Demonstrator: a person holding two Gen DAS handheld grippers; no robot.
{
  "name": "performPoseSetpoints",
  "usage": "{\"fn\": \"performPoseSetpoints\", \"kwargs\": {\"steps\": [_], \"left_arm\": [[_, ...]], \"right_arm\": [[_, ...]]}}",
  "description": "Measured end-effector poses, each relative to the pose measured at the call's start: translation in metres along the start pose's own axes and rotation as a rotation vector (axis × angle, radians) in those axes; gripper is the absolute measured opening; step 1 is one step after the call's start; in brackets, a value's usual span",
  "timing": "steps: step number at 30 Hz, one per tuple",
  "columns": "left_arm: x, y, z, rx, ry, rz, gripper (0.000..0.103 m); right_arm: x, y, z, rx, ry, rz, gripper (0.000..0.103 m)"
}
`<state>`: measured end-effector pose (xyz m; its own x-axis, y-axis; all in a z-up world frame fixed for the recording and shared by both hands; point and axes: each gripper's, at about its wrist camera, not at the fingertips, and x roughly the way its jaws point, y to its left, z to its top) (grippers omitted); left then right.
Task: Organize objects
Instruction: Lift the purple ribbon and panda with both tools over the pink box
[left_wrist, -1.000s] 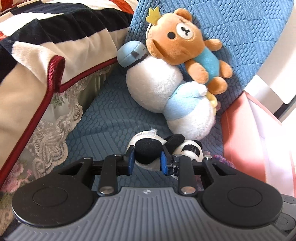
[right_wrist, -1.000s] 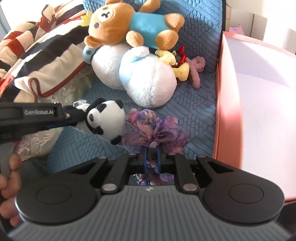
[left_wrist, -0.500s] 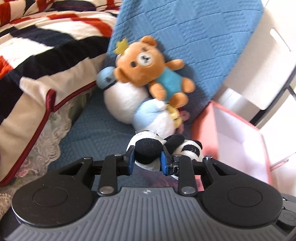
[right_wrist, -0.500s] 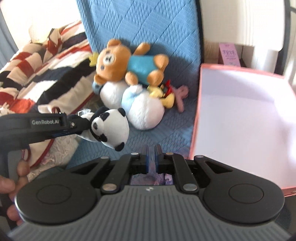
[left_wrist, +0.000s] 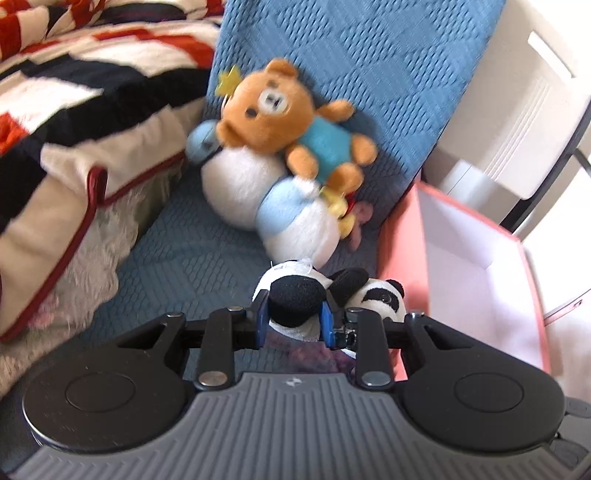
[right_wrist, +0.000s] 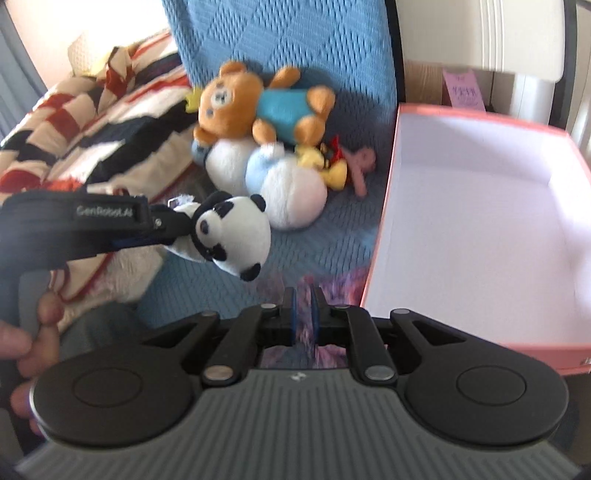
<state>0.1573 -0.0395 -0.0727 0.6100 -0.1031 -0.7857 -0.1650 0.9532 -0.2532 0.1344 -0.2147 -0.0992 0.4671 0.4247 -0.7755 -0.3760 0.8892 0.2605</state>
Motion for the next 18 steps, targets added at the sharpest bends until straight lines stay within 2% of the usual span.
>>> {"fn": "performPoseSetpoints", "kwargs": {"steps": [2, 4, 13, 18], "left_arm": [[0.005, 0.006, -0.01, -0.003, 0.012, 0.006, 0.033], [0.01, 0.011, -0.019, 0.0, 0.022, 0.01, 0.033], [0.019, 0.032, -0.041, 0.023, 0.029, 0.022, 0.033], [0.025, 0.044, -0.047, 0.029, 0.046, 0.03, 0.033]], "right_arm": [[0.006, 0.0, -0.011, 0.007, 0.016, 0.002, 0.029], [0.012, -0.001, -0.022, 0.025, 0.035, 0.002, 0.036], [0.048, 0.019, -0.043, -0.028, 0.019, 0.007, 0.034], [0.077, 0.029, -0.046, -0.117, -0.008, -0.086, 0.034]]}}
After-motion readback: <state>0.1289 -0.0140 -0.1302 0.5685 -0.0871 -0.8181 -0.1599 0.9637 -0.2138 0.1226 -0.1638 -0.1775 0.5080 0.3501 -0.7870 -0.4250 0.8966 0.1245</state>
